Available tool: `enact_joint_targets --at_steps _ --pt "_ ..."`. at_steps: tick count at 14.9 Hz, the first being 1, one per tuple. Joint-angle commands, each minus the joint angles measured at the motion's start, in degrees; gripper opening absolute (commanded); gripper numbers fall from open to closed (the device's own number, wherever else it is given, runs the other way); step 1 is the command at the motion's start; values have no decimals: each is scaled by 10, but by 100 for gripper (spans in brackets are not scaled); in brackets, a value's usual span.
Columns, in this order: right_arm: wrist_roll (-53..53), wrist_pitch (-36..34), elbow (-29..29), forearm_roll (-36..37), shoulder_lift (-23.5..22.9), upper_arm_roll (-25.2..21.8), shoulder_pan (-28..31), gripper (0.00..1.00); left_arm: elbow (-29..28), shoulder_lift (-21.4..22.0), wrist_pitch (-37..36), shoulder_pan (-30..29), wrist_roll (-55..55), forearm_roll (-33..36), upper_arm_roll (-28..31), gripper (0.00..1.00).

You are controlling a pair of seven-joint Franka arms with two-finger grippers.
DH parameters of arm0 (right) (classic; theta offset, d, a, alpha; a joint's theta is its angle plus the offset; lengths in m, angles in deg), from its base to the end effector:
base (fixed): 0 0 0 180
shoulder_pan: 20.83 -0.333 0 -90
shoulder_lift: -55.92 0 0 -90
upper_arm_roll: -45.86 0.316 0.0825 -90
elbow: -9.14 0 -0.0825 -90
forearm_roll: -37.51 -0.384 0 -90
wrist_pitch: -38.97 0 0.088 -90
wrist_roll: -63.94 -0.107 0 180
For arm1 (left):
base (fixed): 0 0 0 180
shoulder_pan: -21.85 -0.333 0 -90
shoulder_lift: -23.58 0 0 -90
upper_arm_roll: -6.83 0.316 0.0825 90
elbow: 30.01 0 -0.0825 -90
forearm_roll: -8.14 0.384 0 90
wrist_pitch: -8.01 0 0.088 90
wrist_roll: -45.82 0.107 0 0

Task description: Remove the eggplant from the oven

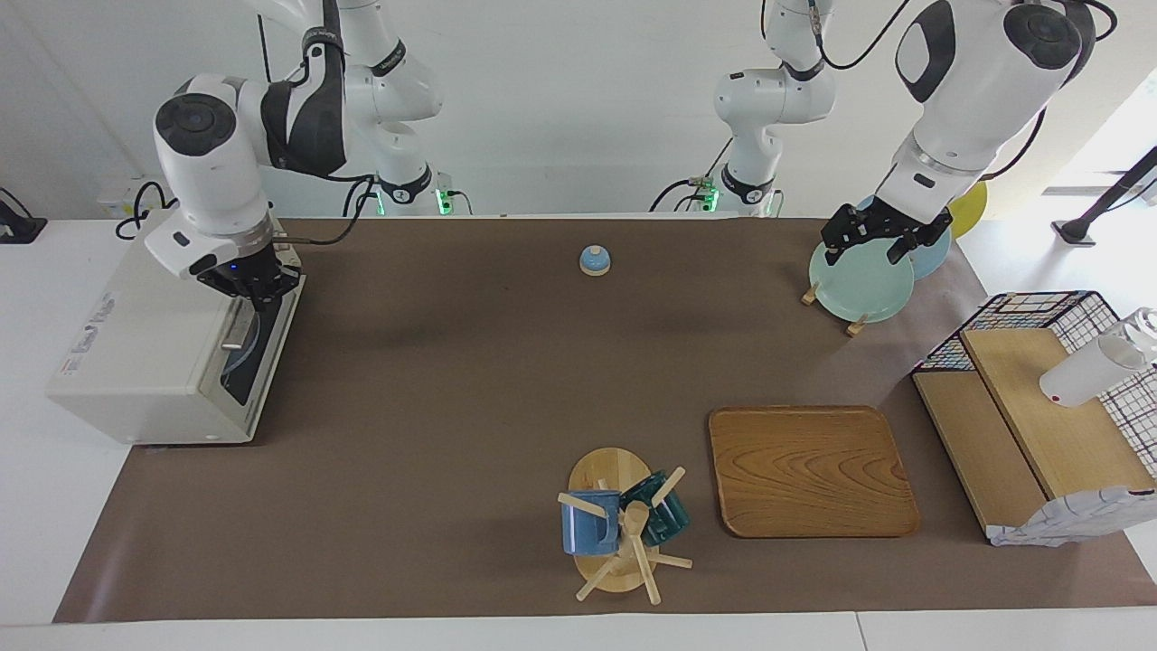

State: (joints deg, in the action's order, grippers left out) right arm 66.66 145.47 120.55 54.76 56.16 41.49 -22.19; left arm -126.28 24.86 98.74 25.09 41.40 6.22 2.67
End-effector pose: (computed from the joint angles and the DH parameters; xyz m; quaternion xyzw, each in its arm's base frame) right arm 0.5473 -0.0519 0.4770 0.9880 0.0459 -0.0473 0.1396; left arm 0.5399 -0.0741 0.5863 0.9989 -0.0251 -0.0386 0.0120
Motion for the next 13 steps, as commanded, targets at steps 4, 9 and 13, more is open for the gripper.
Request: enact_joint_targets --at_steps 4,9,13 --pt "3 13 20 47 -2 2 3 0 7 0 -6 -1 4 9 0 100" --pt "42 8 20 51 -2 2 14 0 7 0 -6 -1 4 9 0 100" --pt "70 8 21 52 -2 1 15 0 7 0 -6 -1 4 9 0 100"
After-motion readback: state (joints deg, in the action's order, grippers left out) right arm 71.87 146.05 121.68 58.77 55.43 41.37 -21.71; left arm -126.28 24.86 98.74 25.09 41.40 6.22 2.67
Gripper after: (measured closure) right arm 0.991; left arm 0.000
